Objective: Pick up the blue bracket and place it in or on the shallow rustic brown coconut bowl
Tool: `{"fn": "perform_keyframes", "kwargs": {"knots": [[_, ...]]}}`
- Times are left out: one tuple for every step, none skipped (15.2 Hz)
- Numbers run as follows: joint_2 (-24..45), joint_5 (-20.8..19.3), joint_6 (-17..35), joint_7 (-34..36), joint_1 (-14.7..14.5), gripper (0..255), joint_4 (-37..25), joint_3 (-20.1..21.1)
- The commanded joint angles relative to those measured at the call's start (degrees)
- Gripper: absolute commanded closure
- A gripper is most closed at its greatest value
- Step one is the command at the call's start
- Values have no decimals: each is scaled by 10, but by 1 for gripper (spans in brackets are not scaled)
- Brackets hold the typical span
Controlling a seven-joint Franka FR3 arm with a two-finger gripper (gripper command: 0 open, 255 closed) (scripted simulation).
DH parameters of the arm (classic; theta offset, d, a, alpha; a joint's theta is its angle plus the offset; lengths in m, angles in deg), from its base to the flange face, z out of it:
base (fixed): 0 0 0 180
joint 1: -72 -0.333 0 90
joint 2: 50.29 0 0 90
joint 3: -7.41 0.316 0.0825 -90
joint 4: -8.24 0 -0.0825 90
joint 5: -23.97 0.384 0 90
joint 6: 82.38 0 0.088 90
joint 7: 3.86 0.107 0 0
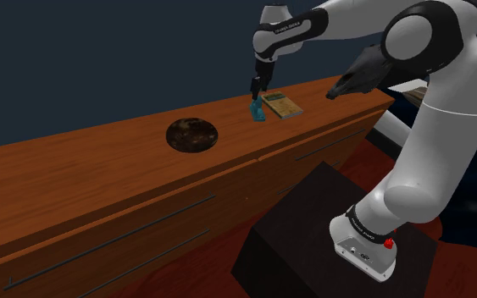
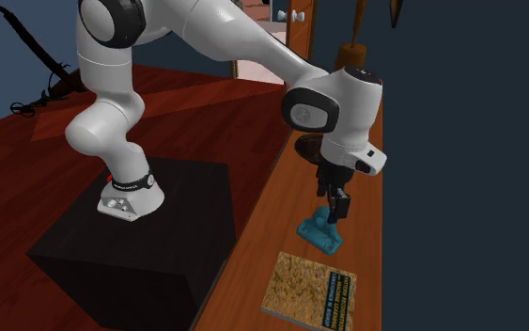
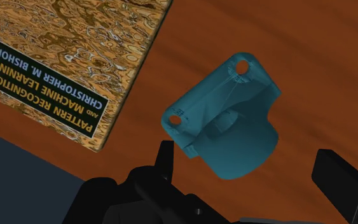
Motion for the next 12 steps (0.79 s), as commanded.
{"fn": "perform_keyframes", "kwargs": {"knots": [[12,1,12,-1,0,0,0,1],[15,2,19,-1,1,0,3,1],[19,2,25,-2,1,0,6,1],[22,3,32,-2,2,0,9,1],[26,3,38,-2,2,0,12,2],[28,4,42,-3,2,0,14,2],[28,4,42,-3,2,0,14,2],[28,4,42,-3,2,0,14,2],[28,4,42,-3,2,0,14,2],[28,4,42,-3,2,0,14,2],[28,4,42,-3,2,0,14,2],[28,4,42,-3,2,0,14,2]]}}
